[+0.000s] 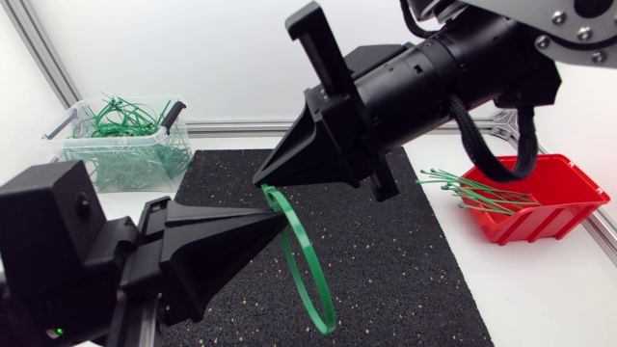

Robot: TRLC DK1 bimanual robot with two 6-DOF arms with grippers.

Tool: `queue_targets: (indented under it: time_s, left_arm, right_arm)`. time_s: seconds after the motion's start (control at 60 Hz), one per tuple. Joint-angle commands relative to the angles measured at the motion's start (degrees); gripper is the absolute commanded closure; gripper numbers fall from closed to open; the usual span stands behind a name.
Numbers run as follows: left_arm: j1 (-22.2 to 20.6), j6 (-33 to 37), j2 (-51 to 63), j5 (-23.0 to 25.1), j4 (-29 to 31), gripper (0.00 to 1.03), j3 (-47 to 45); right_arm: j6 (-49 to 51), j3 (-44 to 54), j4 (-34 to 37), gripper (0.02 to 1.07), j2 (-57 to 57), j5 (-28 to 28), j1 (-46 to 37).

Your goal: Take a green cable tie from the red box, thread the tail through the head to close it, then place it in the transparent bin on the left.

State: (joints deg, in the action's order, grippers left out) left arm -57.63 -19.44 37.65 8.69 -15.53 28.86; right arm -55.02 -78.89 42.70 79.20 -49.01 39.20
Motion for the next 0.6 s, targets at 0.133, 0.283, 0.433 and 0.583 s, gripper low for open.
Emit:
queue_targets:
  time_s: [0.133, 0.283, 0.433, 0.583]
  left_arm:
    - [-1.7, 0.63, -1.26, 3.09, -1.43, 1.0, -0.3]
    - [-1.44, 0.63, -1.35, 3.09, -1.35, 1.0, -0.39]
    - [0.5, 0.63, -1.79, 3.26, 1.2, 1.0, 0.05]
    - [5.59, 0.81, -1.88, 5.11, 7.71, 1.0, 2.25]
  right_arm:
    - [-0.26, 1.9, -3.41, 1.02, 3.07, 2.26, -1.32]
    - [-0.26, 2.25, -3.23, 1.02, 2.36, 2.43, -0.88]
    - [2.38, 2.16, 0.54, 1.01, -0.8, 1.99, 0.26]
    - [10.82, 1.02, 9.77, 0.59, -1.06, 1.38, -1.14]
